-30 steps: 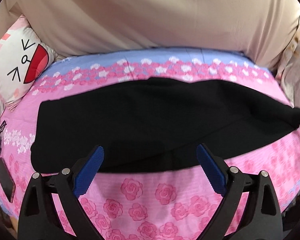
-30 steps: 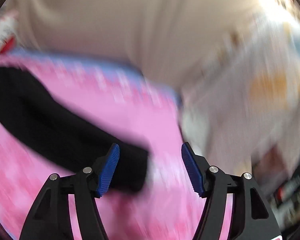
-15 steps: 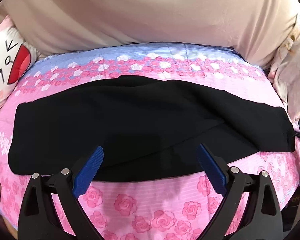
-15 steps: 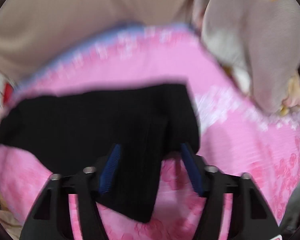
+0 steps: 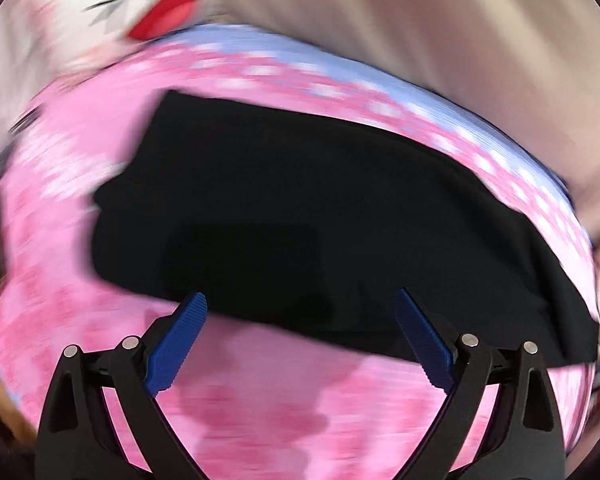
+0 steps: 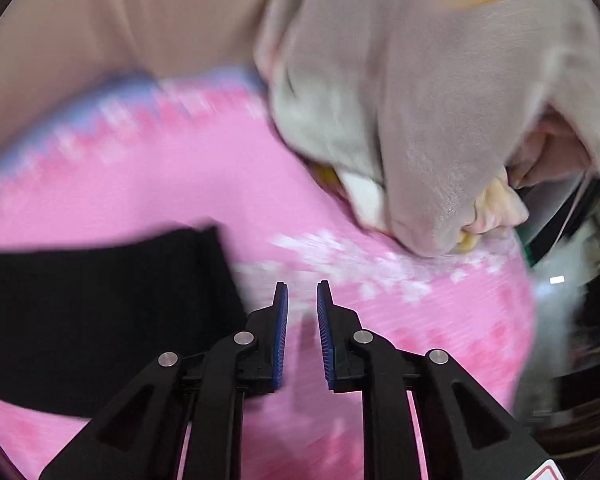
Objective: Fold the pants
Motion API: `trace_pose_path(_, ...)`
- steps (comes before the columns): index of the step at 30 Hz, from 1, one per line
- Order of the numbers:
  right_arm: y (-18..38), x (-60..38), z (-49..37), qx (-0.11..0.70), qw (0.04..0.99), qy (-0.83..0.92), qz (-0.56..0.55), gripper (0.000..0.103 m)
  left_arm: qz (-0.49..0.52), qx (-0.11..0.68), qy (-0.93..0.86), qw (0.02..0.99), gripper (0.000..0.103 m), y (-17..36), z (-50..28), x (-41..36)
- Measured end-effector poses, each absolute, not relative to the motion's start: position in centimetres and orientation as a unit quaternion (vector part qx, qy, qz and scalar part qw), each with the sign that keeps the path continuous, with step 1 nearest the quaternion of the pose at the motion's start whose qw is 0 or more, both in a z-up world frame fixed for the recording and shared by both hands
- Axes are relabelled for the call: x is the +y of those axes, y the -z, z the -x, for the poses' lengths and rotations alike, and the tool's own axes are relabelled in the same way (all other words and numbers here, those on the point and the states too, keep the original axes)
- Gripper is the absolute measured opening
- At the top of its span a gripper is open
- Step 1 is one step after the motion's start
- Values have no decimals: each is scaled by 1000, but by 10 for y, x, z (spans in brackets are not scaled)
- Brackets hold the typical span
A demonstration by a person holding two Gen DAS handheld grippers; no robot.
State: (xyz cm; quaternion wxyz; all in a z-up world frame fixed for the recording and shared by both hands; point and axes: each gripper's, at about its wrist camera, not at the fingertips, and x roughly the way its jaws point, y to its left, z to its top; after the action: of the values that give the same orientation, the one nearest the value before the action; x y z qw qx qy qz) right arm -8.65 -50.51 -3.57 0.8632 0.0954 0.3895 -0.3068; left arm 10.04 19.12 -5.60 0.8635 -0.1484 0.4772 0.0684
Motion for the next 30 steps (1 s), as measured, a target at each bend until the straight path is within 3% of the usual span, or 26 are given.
trace_pose_path(1, 28, -488, 99, 367, 874, 299, -107, 32, 166, 477, -82, 859, 93, 57, -96, 210)
trace_pose_path(2, 23, -473, 107, 355, 881, 294, -107, 47, 180, 476, -89, 856, 93, 58, -92, 223)
trace_pose_path(3, 19, -453, 113, 346, 889, 282, -101, 53, 201, 473, -89, 853, 93, 59, -90, 237)
trace_pose_path(9, 10, -339, 103, 340, 915, 202, -75, 65, 278, 486, -55, 827, 91, 89, -116, 270)
trace_pose_path(10, 12, -323, 97, 340, 918, 189, -82, 65, 287, 481, -58, 827, 78, 90, -118, 272)
trace_pose_path(11, 13, -310, 91, 341, 919, 178, -87, 65, 276, 478, -69, 831, 35, 85, -119, 274)
trace_pose_path(12, 15, -303, 86, 342, 920, 171, -88, 65, 261, 478, -48, 837, 25, 75, -124, 276)
trace_pose_path(14, 12, -279, 73, 344, 921, 161, -84, 65, 257, 471, -2, 844, 19, 53, -131, 283)
trace_pose_path(19, 3, -245, 53, 336, 928, 145, -70, 73, 152, 425, -30, 892, 18, -4, -142, 304)
trace_pose_path(22, 11, -243, 47, 347, 923, 153, -69, 74, 75, 464, -71, 880, 32, 23, -161, 317)
trace_pose_path(24, 19, -247, 46, 358, 916, 164, -75, 74, 15, 482, -145, 864, 30, 51, -159, 316)
trace_pose_path(27, 23, -265, 57, 364, 907, 190, -90, 74, 41, 469, -128, 873, 33, 54, -130, 314)
trace_pose_path(30, 20, -289, 71, 363, 899, 228, -86, 74, 84, 448, -87, 886, 46, 38, -115, 295)
